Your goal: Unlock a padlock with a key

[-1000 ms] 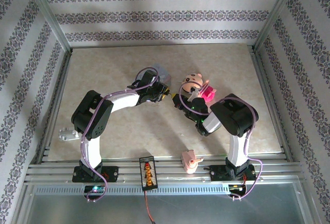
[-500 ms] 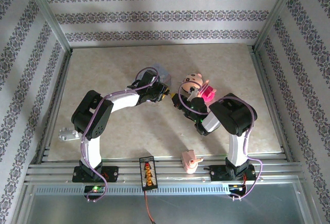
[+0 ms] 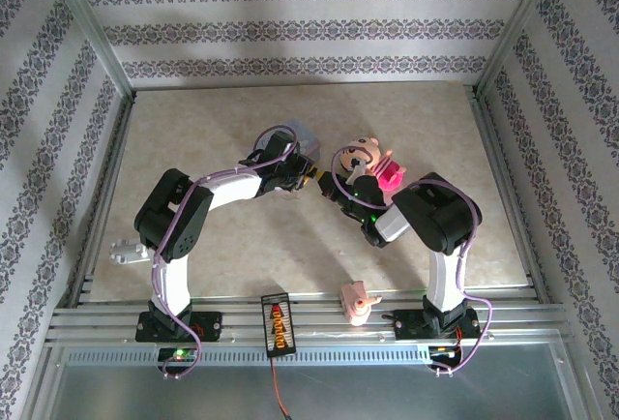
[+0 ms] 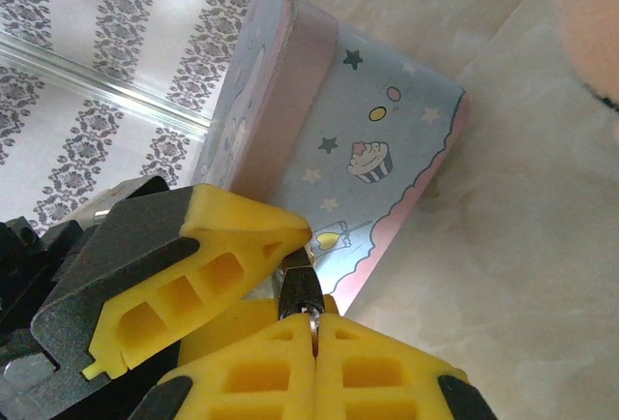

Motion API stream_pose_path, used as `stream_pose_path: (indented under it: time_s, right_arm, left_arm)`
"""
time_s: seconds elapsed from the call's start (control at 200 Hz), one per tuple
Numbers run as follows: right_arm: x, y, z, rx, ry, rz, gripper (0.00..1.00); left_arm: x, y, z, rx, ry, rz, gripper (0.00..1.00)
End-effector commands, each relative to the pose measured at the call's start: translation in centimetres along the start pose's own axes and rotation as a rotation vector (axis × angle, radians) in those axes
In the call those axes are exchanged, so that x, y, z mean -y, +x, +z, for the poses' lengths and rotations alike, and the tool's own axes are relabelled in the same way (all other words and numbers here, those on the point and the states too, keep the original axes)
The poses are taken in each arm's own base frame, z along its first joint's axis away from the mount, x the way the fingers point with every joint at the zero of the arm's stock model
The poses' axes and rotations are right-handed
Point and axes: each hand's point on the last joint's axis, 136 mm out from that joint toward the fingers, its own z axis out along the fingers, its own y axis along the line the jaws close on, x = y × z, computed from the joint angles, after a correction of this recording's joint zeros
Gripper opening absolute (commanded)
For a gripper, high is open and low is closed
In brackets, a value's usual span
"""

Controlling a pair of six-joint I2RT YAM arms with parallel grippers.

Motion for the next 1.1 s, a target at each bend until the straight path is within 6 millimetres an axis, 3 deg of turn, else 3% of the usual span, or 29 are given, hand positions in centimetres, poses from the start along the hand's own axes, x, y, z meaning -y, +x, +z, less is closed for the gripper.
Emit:
stream_pose_path:
  time_s: [0.0,0.6,1.095]
  right_arm:
    - [-1.5,1.4,1.0,-0.071,-0.065,0.014,0.0]
    - [-1.1,1.2,2.4,-0.136,-0.086,0.118,0.0]
    - [-4.3,1.1,3.1,-0.27,-0.258,0.194,0.0]
  left_arm:
    - [-2.0,3.4,0.9,-0.147,-0.07,-0.042,0.0]
    - [-1.3,4.9,0.9,-0.201,-0.057,0.001,0.0]
    - [-1.5,7.0,1.1,-0.285,-0.061,0.05,0.0]
